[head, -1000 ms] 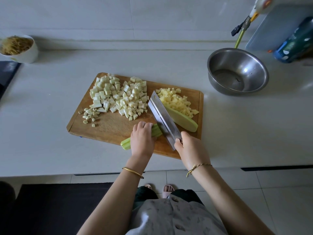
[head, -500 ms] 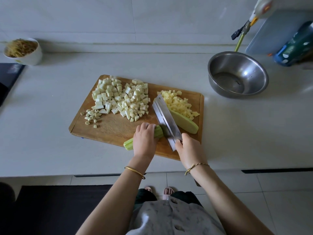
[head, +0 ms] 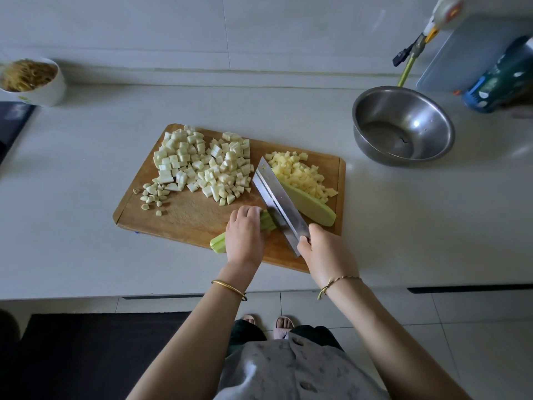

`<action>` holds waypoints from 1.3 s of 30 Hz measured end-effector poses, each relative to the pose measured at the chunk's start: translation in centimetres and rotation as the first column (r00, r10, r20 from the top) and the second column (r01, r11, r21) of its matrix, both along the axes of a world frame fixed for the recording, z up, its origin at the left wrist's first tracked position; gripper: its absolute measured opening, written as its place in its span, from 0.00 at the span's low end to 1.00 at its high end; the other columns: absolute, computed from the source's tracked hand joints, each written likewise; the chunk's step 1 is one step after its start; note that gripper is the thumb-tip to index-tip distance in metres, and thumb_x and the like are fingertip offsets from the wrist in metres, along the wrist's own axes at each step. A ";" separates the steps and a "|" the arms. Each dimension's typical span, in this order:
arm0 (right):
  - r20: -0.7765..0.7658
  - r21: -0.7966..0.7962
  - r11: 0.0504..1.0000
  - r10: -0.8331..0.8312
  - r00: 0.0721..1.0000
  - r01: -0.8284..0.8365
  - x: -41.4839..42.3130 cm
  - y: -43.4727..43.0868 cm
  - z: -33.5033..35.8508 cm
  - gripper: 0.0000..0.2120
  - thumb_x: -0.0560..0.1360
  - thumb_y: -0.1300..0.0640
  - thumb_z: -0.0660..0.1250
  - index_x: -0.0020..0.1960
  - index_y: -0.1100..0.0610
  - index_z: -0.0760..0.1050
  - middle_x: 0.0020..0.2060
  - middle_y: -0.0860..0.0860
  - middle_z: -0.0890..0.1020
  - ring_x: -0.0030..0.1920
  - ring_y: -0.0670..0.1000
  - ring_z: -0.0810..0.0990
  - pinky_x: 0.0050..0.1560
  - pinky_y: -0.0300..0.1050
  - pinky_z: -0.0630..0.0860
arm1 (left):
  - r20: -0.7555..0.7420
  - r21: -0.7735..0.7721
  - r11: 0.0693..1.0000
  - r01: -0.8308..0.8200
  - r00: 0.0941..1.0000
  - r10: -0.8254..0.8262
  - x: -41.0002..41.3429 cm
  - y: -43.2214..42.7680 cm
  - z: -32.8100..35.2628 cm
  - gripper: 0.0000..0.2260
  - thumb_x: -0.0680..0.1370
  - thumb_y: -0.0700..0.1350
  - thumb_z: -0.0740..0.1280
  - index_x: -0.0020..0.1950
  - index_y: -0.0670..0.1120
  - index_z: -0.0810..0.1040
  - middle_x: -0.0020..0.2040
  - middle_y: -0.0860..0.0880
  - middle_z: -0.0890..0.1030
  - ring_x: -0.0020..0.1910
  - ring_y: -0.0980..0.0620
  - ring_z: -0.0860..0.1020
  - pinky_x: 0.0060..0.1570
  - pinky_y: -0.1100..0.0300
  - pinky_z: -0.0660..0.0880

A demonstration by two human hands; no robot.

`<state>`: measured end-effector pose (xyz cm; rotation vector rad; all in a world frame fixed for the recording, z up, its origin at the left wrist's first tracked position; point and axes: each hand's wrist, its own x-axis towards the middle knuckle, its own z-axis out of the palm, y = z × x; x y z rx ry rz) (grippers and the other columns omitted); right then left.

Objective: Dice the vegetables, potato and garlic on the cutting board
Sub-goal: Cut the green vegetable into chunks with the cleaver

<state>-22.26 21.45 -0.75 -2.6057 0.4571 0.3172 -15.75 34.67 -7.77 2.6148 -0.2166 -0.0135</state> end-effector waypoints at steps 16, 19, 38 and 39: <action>0.014 0.123 0.990 -0.075 0.997 0.073 0.4 -0.5 0.4 0.18 0.79 0.58 0.57 0.33 0.55 0.56 0.26 0.51 0.65 0.26 0.50 0.61 0.26 0.44 0.55 | -0.038 -0.014 1.000 0.012 0.999 -0.012 -0.1 0.6 0.5 0.19 0.72 0.38 0.70 0.63 0.42 0.75 0.59 0.44 0.76 0.57 0.43 0.71 0.56 0.54 0.67; 0.006 0.110 0.992 -0.069 0.998 0.068 0.2 -0.4 0.6 0.18 0.79 0.57 0.57 0.33 0.55 0.56 0.26 0.51 0.65 0.26 0.50 0.61 0.27 0.45 0.55 | -0.039 0.004 1.000 0.012 0.999 -0.012 0.4 0.4 0.5 0.18 0.73 0.39 0.71 0.62 0.42 0.75 0.59 0.44 0.76 0.57 0.44 0.71 0.57 0.54 0.68; -0.047 0.119 0.989 -0.080 0.996 0.085 0.7 -0.3 -0.8 0.17 0.79 0.57 0.56 0.33 0.55 0.56 0.28 0.51 0.65 0.27 0.50 0.62 0.28 0.45 0.56 | 0.032 -0.044 0.999 0.024 0.999 -0.022 0.4 0.3 -0.3 0.15 0.70 0.34 0.71 0.57 0.41 0.79 0.55 0.43 0.79 0.53 0.42 0.74 0.52 0.52 0.71; -0.030 0.122 0.988 -0.089 0.996 0.092 0.8 -0.4 -0.5 0.18 0.79 0.57 0.57 0.33 0.55 0.56 0.27 0.51 0.65 0.27 0.50 0.62 0.28 0.45 0.56 | 0.031 -0.039 0.999 0.027 0.999 -0.026 0.5 0.3 -0.3 0.15 0.70 0.34 0.72 0.57 0.41 0.79 0.54 0.43 0.79 0.53 0.42 0.74 0.52 0.52 0.71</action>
